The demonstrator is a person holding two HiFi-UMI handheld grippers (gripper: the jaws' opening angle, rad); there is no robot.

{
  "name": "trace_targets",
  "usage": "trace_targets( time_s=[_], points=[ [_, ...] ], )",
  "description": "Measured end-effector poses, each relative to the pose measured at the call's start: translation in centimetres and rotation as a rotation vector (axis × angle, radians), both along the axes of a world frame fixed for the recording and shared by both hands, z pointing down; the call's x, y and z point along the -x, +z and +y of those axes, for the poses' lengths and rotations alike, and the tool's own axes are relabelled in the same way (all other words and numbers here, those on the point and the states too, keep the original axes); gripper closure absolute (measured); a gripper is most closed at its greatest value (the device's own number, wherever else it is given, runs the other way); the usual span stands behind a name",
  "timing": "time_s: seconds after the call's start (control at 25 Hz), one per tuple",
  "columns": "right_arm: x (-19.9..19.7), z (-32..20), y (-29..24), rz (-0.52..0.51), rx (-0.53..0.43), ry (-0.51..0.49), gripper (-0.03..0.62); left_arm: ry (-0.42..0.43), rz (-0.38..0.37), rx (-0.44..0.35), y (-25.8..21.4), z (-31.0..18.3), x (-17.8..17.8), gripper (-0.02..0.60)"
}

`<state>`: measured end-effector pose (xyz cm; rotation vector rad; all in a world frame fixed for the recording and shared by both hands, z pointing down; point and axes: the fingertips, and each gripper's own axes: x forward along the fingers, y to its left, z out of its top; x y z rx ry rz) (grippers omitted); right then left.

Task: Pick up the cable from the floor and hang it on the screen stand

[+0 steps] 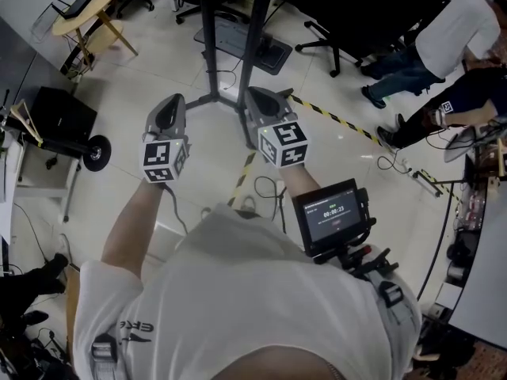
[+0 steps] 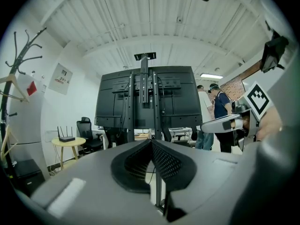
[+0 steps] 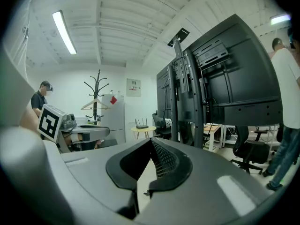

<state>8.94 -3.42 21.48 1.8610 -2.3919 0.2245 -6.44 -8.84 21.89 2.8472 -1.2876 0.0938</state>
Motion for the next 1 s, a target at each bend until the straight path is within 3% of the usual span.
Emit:
trace_targets(
  time_s=[1.0],
  points=[
    [0.45,-0.38,0.00,0.012,0.003,-0.007,0.582,0.001,0.022,-0.006,-0.56,-0.72,-0.31,0.578]
  ],
)
